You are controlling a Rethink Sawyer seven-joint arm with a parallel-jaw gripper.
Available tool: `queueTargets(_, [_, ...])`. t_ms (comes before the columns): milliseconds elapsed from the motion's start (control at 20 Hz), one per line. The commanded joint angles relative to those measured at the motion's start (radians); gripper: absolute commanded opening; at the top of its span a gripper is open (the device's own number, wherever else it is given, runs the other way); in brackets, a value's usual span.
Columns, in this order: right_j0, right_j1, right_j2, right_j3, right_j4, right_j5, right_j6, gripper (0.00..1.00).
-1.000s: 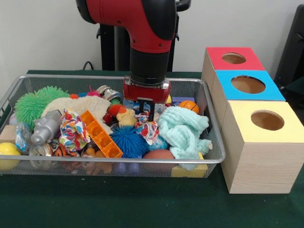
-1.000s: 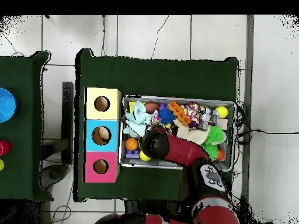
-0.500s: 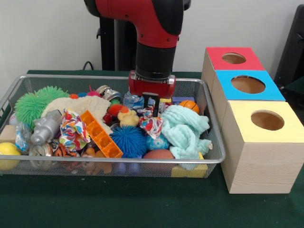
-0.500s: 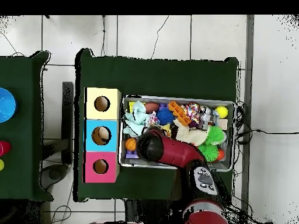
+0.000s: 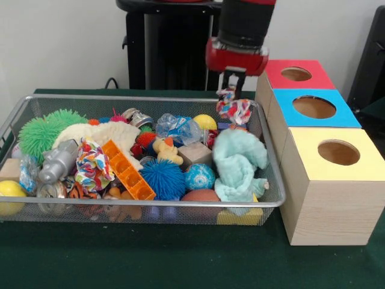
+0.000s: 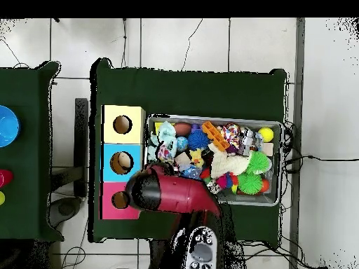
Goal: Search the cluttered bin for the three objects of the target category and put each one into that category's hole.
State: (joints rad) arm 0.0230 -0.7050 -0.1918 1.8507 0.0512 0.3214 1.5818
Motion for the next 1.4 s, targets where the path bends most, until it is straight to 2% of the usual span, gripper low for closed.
queueTargets(50, [0.055,-0.096,-0.064,0.043,0.074,0.176,0.3,0.0])
queueTargets(350, [0.035,-0.109,-0.054,0.069,0.093,0.162,0.264,0.0])
queueTargets(650, [0.01,-0.125,-0.027,0.063,0.093,0.167,0.223,0.0])
queueTargets(1000, [0.055,-0.079,-0.022,0.078,0.124,0.074,0.292,0.0])
queueTargets(1400, [0.106,-0.064,-0.044,0.079,0.143,0.063,0.338,0.0])
